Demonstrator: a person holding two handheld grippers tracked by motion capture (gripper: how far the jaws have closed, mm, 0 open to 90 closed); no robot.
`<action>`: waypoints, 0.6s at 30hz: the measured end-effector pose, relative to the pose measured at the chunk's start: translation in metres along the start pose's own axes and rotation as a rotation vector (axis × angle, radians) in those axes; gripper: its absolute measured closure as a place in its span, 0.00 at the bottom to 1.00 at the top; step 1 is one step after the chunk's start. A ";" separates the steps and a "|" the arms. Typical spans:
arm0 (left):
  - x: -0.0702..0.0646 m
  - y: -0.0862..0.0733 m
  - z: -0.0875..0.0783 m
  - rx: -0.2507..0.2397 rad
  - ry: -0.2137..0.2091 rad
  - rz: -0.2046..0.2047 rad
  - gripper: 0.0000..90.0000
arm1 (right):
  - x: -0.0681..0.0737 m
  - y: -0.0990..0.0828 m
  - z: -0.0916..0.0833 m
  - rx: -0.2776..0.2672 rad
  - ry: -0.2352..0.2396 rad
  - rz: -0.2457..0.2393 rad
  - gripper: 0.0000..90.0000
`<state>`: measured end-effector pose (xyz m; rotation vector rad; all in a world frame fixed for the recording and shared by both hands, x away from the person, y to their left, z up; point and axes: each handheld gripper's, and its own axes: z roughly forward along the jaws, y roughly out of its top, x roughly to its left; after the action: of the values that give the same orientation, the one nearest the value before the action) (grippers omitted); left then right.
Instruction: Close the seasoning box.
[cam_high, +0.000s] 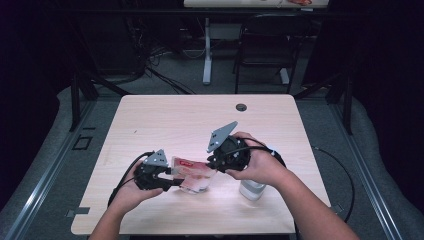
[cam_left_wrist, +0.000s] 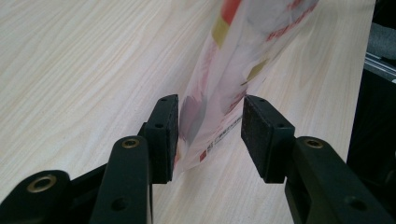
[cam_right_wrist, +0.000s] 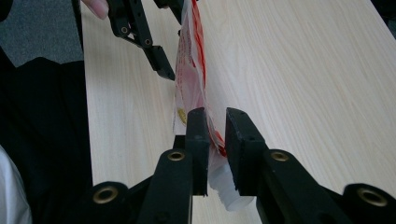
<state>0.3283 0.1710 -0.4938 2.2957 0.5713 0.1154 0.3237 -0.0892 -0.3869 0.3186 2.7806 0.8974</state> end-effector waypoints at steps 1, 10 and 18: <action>0.000 0.000 0.000 -0.001 -0.001 0.000 0.63 | 0.000 0.000 0.001 -0.006 0.002 0.001 0.86; 0.001 -0.002 -0.003 0.001 -0.003 -0.009 0.61 | 0.001 0.007 0.001 -0.060 0.016 0.032 0.78; 0.002 -0.006 -0.005 -0.011 0.000 -0.029 0.58 | 0.003 0.014 -0.002 -0.105 0.025 0.045 0.74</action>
<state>0.3268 0.1786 -0.4943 2.2754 0.6024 0.1048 0.3219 -0.0785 -0.3773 0.3563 2.7459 1.0609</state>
